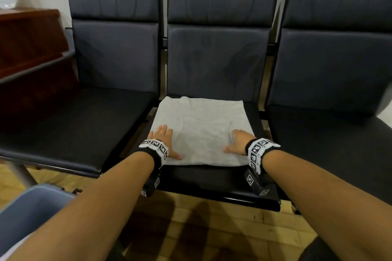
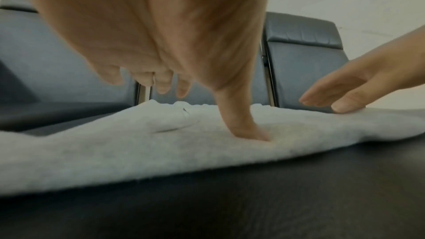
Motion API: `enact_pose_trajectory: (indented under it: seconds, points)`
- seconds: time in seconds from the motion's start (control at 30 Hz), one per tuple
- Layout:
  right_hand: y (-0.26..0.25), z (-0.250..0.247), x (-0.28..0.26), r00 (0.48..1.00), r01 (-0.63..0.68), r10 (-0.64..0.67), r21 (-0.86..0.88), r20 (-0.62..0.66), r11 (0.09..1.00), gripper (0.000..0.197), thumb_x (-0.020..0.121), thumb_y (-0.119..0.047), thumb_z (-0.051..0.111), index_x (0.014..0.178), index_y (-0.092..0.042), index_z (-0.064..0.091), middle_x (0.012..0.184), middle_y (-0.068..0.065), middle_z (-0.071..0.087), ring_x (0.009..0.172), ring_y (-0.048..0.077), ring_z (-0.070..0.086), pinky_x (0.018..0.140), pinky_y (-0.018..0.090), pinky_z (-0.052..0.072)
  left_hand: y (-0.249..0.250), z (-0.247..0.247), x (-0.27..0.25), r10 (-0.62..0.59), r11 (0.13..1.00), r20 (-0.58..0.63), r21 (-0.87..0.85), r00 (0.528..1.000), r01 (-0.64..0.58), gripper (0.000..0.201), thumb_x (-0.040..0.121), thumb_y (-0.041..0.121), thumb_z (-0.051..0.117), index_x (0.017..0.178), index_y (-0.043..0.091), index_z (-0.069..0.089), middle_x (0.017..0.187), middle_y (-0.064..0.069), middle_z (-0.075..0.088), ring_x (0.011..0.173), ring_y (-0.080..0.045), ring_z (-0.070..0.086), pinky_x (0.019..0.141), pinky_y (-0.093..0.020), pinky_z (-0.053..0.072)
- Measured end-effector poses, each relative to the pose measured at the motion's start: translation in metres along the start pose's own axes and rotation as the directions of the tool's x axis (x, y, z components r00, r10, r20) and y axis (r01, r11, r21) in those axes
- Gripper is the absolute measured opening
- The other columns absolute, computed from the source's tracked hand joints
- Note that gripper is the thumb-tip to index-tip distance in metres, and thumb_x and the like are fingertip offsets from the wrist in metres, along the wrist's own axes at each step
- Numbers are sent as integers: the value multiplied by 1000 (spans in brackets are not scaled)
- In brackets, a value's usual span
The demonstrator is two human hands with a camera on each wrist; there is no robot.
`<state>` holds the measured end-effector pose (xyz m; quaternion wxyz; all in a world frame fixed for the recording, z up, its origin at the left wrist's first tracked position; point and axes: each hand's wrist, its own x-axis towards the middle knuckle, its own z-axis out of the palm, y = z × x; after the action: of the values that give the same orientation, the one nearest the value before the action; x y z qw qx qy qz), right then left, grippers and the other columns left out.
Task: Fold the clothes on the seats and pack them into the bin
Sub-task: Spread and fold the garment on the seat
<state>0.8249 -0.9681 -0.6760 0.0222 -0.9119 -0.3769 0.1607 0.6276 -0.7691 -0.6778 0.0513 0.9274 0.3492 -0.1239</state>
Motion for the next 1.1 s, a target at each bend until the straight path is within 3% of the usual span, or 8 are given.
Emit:
enact_pose_trajectory:
  seconds: [0.1, 0.27, 0.37, 0.43, 0.53, 0.77, 1.0, 1.1]
  points:
    - [2, 16, 3, 997, -15, 20, -54, 78, 998, 105, 73, -73, 63, 148, -10, 26, 152, 19, 29, 138, 36, 33, 114, 45, 31, 3, 9, 3, -27, 998, 149, 56, 989, 18, 130, 64, 80, 62, 153, 16, -7, 160, -9, -15, 148, -27, -8, 120, -48, 6]
    - [15, 37, -10, 986, -30, 62, -200, 152, 979, 124, 68, -92, 41, 155, -14, 1, 162, 14, -9, 149, 36, 0, 118, 57, 14, 0, 15, -1, -13, 983, 257, 181, 966, -35, 141, 47, 98, 43, 153, 17, 0, 160, -13, -3, 147, -33, 9, 118, -48, 17]
    - [15, 24, -18, 964, 51, 14, -235, 264, 971, 112, 70, -89, 45, 146, -8, 31, 152, 19, 28, 138, 37, 32, 112, 44, 32, 2, 13, -5, 68, 969, 322, 202, 944, -139, 156, 21, 106, 31, 149, 18, 24, 151, -11, 32, 133, -33, 39, 109, -45, 33]
    - [12, 1, -7, 940, 103, -37, -179, 338, 978, 78, 78, -80, 48, 109, -10, 61, 120, 12, 59, 108, 28, 55, 94, 35, 46, 8, -3, 0, 69, 970, 352, 194, 934, -145, 133, 44, 101, 33, 144, 13, 38, 145, -11, 45, 129, -30, 46, 109, -43, 34]
    - [10, -42, 30, 988, 25, -6, -123, 157, 992, 60, 90, -64, 50, 73, -7, 51, 87, 7, 53, 83, 24, 49, 68, 29, 40, 16, -38, 33, 46, 984, 143, 162, 989, -70, 81, 87, 69, 41, 135, 4, 48, 140, -14, 49, 129, -30, 46, 106, -36, 35]
    - [16, -80, 137, 993, -68, 65, -24, -98, 997, 44, 87, -42, 69, 103, -2, 63, 108, 13, 64, 90, 28, 59, 71, 34, 47, 0, -79, 133, -67, 993, -67, 97, 996, 73, 37, 95, 33, 50, 117, 6, 61, 120, -14, 62, 105, -34, 59, 75, -35, 46]
    - [32, -73, 215, 991, -46, 46, 2, -129, 999, 37, 91, -9, 60, 129, -7, 61, 132, 13, 58, 117, 33, 57, 94, 35, 47, -18, -73, 214, -24, 996, -121, -86, 992, 13, 45, 87, 44, 64, 123, 18, 59, 127, -5, 61, 116, -28, 56, 97, -35, 45]
    - [45, -67, 236, 990, -36, 36, 5, -136, 999, 53, 88, -14, 65, 139, -13, 51, 138, 12, 53, 121, 33, 54, 97, 35, 46, -21, -65, 241, -24, 996, -60, -90, 998, 19, 64, 83, 40, 72, 137, 17, 48, 137, -7, 53, 124, -30, 51, 105, -36, 41]
